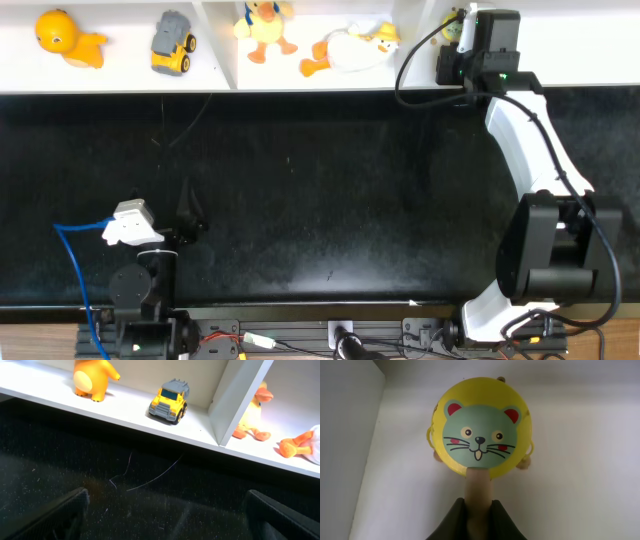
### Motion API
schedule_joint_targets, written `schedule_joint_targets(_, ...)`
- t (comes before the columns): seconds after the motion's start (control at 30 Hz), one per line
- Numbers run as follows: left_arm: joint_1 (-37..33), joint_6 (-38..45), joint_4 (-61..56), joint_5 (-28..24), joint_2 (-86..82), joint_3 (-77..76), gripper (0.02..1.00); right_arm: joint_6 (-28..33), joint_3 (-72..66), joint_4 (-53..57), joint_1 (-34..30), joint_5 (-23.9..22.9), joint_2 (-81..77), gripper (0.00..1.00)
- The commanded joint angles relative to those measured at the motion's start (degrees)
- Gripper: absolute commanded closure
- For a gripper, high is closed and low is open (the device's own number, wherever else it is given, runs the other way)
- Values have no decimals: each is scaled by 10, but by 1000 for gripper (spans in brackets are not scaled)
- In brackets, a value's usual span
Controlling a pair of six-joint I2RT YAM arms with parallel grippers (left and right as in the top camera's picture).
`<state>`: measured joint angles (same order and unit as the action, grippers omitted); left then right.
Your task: Store Toys
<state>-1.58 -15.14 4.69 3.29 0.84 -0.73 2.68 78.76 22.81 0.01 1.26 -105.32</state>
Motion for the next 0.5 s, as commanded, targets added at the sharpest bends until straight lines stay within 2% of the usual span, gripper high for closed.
schedule_joint_targets(0.03,-1,-10,-1,5,-7,3,20,9,13,-1,3,6,-3,384)
schedule_joint_targets(0.07,-1,-10,-1,5,-7,3,20,7,13,-1,3,6,-3,259)
schedule_joint_targets(0.13,-1,-10,-1,5,-7,3,20,1,13,2,3,6,-2,176)
schedule_joint_targets(0.17,-1,-10,-1,5,-7,3,20,-2,14,7,3,6,1,60)
schedule_joint_targets(0.2,0,-10,-1,5,-7,3,20,-17,15,22,3,-1,9,3)
schedule_joint_targets(0.3,-1,-10,-1,5,-7,3,20,-48,18,67,3,-28,38,5)
schedule_joint_targets(0.43,-1,-10,-1,5,-7,3,23,-117,18,161,1,-111,106,3)
schedule_joint_targets(0.47,-1,-10,-1,5,-7,3,20,-165,18,219,-5,-151,145,5)
schedule_joint_targets(0.5,-1,-10,-1,5,-7,3,20,-188,18,246,-11,-165,165,7)
